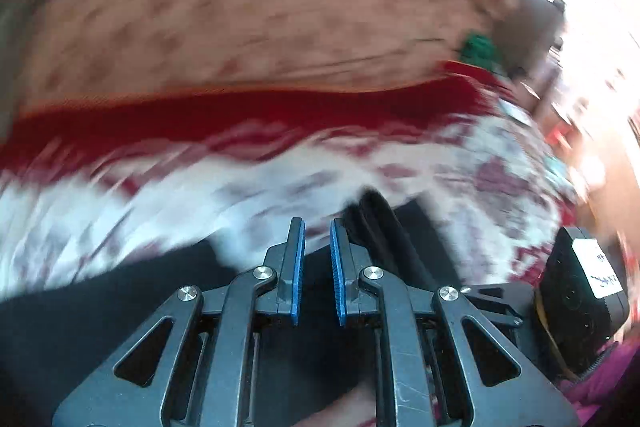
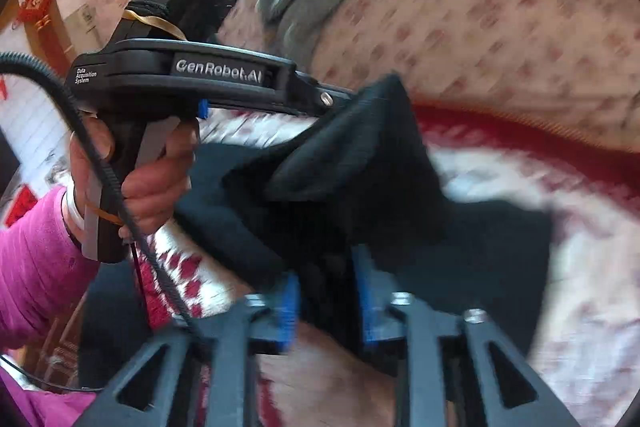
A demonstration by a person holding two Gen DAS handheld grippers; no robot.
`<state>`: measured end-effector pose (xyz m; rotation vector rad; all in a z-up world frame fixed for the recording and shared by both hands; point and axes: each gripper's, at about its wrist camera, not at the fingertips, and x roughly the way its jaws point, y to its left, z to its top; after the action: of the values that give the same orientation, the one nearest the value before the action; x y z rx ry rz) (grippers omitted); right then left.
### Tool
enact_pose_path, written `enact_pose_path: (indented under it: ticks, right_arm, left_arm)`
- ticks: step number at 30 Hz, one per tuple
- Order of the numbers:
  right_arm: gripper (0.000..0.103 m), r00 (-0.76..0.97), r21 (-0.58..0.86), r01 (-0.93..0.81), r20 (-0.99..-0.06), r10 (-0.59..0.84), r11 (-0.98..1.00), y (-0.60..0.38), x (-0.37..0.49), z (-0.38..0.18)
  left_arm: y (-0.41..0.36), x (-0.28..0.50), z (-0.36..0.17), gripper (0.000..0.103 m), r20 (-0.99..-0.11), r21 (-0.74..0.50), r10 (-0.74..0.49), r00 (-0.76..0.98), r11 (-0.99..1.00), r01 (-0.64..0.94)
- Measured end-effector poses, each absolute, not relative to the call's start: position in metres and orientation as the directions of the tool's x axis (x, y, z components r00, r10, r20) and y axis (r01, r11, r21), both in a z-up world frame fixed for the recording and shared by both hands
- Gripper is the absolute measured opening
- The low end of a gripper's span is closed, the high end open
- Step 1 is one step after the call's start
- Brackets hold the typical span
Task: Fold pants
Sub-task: 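Grasp the pants end with the left gripper while the right gripper grasps beside it, then lower the folded black pants onto the blanket and open both grippers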
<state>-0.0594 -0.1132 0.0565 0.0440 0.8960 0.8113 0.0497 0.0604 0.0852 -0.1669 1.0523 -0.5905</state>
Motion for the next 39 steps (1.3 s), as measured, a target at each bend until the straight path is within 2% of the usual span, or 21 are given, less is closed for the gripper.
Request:
enact_pose_path:
  ticks: [4, 7, 9, 11, 12, 14, 19, 23, 29, 33, 36, 39]
  right_arm:
    - [0.041, 0.286, 0.455, -0.603, -0.644, 0.710, 0.655, -0.112, -0.062, 0.057]
    - [0.041, 0.323, 0.479, -0.579, -0.608, 0.725, 0.659, -0.128, -0.066, 0.073]
    - [0.041, 0.370, 0.532, -0.535, -0.551, 0.748, 0.656, -0.153, -0.065, 0.086]
    - [0.047, 0.413, 0.584, -0.489, -0.499, 0.762, 0.648, -0.176, -0.063, 0.095]
    - [0.051, 0.436, 0.609, -0.457, -0.482, 0.760, 0.648, -0.188, -0.061, 0.097]
    - [0.051, 0.466, 0.628, -0.413, -0.476, 0.746, 0.659, -0.204, -0.057, 0.099]
    - [0.051, 0.519, 0.602, -0.325, -0.532, 0.670, 0.730, -0.220, -0.049, 0.094]
    - [0.051, 0.510, 0.589, -0.306, -0.562, 0.651, 0.748, -0.221, -0.048, 0.087]
    - [0.051, 0.521, 0.461, -0.272, -0.667, 0.533, 0.844, -0.207, -0.042, 0.071]
    - [0.051, 0.519, 0.387, -0.278, -0.710, 0.477, 0.879, -0.196, -0.040, 0.057]
    - [0.051, 0.520, 0.337, -0.290, -0.730, 0.443, 0.896, -0.188, -0.042, 0.056]
    - [0.051, 0.512, 0.356, -0.292, -0.726, 0.459, 0.888, -0.188, -0.043, 0.065]
  left_arm:
    - [0.099, 0.032, 0.076, 0.010, -0.747, -0.449, -0.537, 0.392, 0.842, 0.298]
    - [0.109, 0.019, 0.080, 0.011, -0.725, -0.474, -0.555, 0.409, 0.832, 0.288]
    - [0.113, 0.010, 0.083, 0.017, -0.718, -0.474, -0.551, 0.426, 0.835, 0.281]
    - [0.109, 0.003, 0.088, 0.032, -0.707, -0.478, -0.558, 0.435, 0.830, 0.287]
    - [0.106, -0.003, 0.091, 0.033, -0.696, -0.485, -0.567, 0.439, 0.823, 0.295]
    - [0.099, -0.012, 0.097, 0.034, -0.678, -0.496, -0.586, 0.444, 0.810, 0.311]
    - [0.067, -0.028, 0.099, 0.034, -0.687, -0.451, -0.563, 0.459, 0.826, 0.338]
    - [0.050, -0.029, 0.089, 0.034, -0.696, -0.470, -0.574, 0.432, 0.818, 0.330]
    - [0.037, -0.028, 0.068, 0.034, -0.761, -0.366, -0.452, 0.465, 0.892, 0.266]
    - [0.042, -0.024, 0.049, 0.034, -0.787, -0.367, -0.428, 0.445, 0.904, 0.219]
    - [0.042, -0.028, 0.049, 0.034, -0.781, -0.355, -0.422, 0.461, 0.906, 0.229]
    - [0.043, -0.030, 0.052, 0.034, -0.781, -0.344, -0.412, 0.469, 0.911, 0.226]
